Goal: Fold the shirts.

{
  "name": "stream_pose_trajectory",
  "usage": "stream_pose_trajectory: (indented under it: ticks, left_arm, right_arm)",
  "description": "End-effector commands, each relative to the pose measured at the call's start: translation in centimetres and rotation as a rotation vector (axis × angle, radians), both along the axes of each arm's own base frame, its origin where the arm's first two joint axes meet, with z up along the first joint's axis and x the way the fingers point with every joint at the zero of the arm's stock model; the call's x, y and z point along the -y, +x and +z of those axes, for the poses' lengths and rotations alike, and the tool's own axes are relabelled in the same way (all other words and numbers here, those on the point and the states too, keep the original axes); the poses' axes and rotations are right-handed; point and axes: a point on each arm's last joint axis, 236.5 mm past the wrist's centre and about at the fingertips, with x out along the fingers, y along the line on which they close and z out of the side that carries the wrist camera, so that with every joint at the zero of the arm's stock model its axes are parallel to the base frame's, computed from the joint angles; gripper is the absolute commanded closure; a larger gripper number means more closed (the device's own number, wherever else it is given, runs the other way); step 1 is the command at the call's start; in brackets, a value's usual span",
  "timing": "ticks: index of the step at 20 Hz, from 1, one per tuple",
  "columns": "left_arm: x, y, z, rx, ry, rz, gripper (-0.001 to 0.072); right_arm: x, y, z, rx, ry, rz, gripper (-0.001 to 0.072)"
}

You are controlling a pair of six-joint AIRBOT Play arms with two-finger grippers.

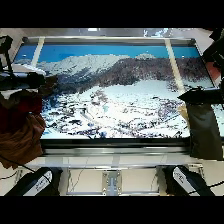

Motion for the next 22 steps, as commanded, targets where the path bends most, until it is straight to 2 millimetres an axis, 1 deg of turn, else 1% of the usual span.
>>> stream_pose_trajectory:
  ticks: [1,12,13,14,15,16,17,18,19,20,21,22]
  left_arm:
    - [0.0,0.0,0.0,-0.001,0.0,0.0,0.0689]
    - [0.0,0.0,0.0,-0.001,0.0,-0.001,0.0688]
    - [-0.2,0.2,0.0,0.004,0.006,0.003,0.0688]
    - [-0.8,0.9,0.1,0.029,0.026,0.022,0.068]
    - [-2.4,1.5,-0.1,0.046,0.091,0.049,0.068]
    - [-5.1,2.2,-0.2,0.065,0.206,0.094,0.0676]
    - [-8.5,2.7,-0.1,0.075,0.294,0.191,0.0544]
    - [-11.7,3.0,0.1,0.085,0.34,0.302,0.0274]
    - [-15.1,3.2,0.4,0.104,0.342,0.442,0.0058]
    - [-18.1,3.4,0.3,0.123,0.304,0.571,0.0062]
    - [-20.7,3.6,-0.1,0.141,0.223,0.694,0.0062]
    - [-23.2,3.6,-1.1,0.148,0.103,0.831,0.0062]
  right_arm:
    - [0.0,0.0,0.0,0.001,-0.001,0.001,0.0693]
    - [0.0,0.0,0.0,0.001,-0.001,0.001,0.0693]
    - [0.0,0.0,0.0,0.001,-0.001,0.001,0.0694]
    - [0.0,0.0,0.0,0.001,-0.001,0.001,0.0694]
    - [0.0,0.0,0.0,0.001,-0.001,0.001,0.0693]
    - [0.0,0.1,0.1,0.004,-0.001,-0.001,0.0694]
    - [0.1,0.4,0.2,0.016,-0.002,-0.009,0.0693]
    - [0.2,1.1,0.6,0.048,0.001,-0.026,0.0694]
    - [0.4,1.8,1.0,0.077,0.006,-0.043,0.0693]
    - [0.4,2.5,1.5,0.108,0.014,-0.059,0.0693]
    - [0.5,3.0,1.9,0.132,0.019,-0.072,0.0694]
    - [0.7,3.5,2.2,0.156,0.022,-0.086,0.0694]
